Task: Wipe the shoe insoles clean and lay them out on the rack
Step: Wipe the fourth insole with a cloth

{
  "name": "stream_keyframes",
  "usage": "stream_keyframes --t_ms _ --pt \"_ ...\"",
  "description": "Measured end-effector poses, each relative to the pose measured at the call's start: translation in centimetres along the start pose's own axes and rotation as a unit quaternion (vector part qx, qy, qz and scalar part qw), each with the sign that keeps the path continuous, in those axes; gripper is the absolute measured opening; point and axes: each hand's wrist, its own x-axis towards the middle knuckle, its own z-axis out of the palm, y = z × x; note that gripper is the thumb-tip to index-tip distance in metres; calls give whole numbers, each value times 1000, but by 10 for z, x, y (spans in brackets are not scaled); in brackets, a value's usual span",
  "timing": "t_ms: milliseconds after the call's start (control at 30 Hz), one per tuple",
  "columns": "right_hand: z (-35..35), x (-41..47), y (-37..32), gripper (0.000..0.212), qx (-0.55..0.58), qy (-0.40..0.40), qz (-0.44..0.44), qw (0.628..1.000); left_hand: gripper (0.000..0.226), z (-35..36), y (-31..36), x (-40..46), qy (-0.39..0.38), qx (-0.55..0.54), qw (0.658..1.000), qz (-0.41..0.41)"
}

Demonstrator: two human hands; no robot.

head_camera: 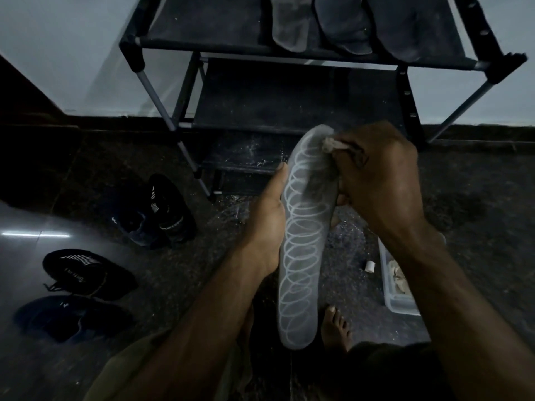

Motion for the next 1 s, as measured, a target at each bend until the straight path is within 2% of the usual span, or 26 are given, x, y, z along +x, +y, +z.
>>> stream_keyframes --t_ms 100,167,267,400,533,567,633,700,767,867,1000 --pt "-2 0 2 13 8 22 11 1000 49 5 -2 -1 -17 17 1000 8" --pt "2 -4 -6 13 13 -9 -15 1000 46 5 -2 1 -31 4 999 24" --pt "9 -7 -18 15 12 -50 -50 997 57 0 -3 6 0 -3 999 32" --pt "6 -2 -7 14 4 10 -3 1000 53 1 -9 5 -30 6 1000 7" --pt "3 0 -1 16 -2 38 30 999 79 6 -11 4 -30 33 999 -2" --pt "5 -1 -4 16 -4 28 25 999 80 7 -11 4 -27 31 999 2" --pt "8 -3 -15 16 9 -7 1 1000 57 3 -11 4 -21 8 1000 -1" --pt "10 -6 -25 17 9 -37 -42 998 49 1 -12 5 -14 -5 1000 -11" --pt "8 -5 -25 19 0 -38 -61 997 49 -2 -14 6 -13 -1 1000 -9" --pt "2 0 -5 18 -11 4 -12 1000 51 2 -14 5 -25 28 999 -6" --pt "2 1 5 17 -10 29 23 999 68 2 -17 7 -20 51 999 1"
